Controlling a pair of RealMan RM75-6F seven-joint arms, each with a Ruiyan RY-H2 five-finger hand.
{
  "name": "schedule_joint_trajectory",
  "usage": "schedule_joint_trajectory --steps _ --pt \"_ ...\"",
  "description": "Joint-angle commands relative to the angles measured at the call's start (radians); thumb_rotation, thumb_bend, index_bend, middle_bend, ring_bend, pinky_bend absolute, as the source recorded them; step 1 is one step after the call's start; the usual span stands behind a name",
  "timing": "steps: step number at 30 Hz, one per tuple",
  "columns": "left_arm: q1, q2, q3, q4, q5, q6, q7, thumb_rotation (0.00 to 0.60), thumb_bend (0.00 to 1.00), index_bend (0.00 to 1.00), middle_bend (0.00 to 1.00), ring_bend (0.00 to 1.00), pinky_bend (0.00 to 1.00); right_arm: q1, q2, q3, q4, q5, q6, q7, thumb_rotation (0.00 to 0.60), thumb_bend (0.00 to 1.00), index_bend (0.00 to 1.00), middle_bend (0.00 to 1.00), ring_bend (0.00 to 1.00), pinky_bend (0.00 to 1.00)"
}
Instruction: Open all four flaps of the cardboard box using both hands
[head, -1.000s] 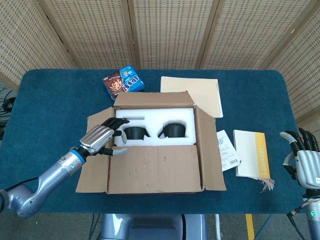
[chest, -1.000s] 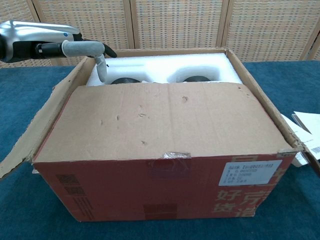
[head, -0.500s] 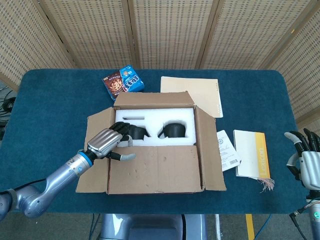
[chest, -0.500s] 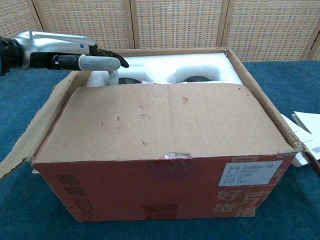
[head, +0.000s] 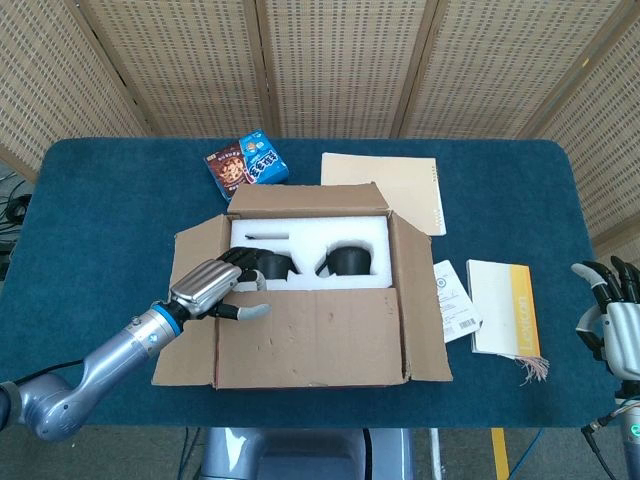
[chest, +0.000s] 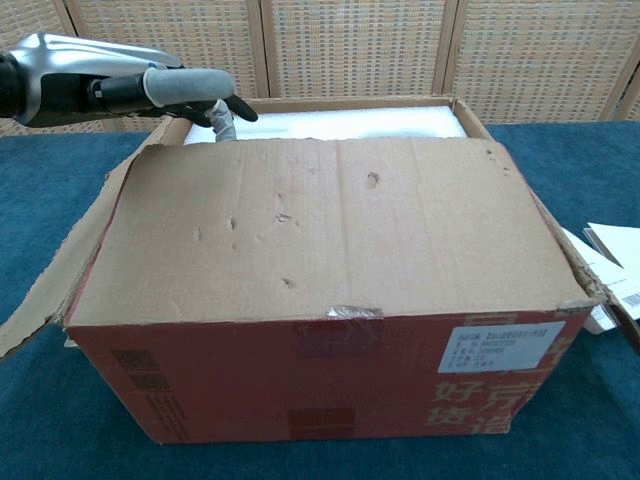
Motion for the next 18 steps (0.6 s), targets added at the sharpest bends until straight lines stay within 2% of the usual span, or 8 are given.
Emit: schedule_joint_trajectory --steps 1,8,18 --pt "0.017 0.033 -0.026 -0.017 0.026 -0.019 -0.084 0.052 0.17 0.45 0.06 0.0 0.0 0.001 -0.001 0.0 0.0 -0.001 -0.002 -0.001 0.6 0.96 0.19 0.18 0.0 0.05" --pt "0.05 0.08 -0.065 -0.057 0.105 -0.048 -0.281 0.052 0.17 0.45 0.06 0.0 0.0 0.005 -0.001 0.002 -0.005 -0.001 -0.005 -0.01 0.6 0.96 0.19 0.18 0.0 0.05" --pt "0.079 0.166 -0.091 -0.105 0.315 -0.123 -0.648 0.05 0.17 0.44 0.06 0.0 0.0 0.007 -0.001 0.003 -0.016 -0.004 -0.005 -0.024 0.6 0.96 0.19 0.18 0.0 0.05"
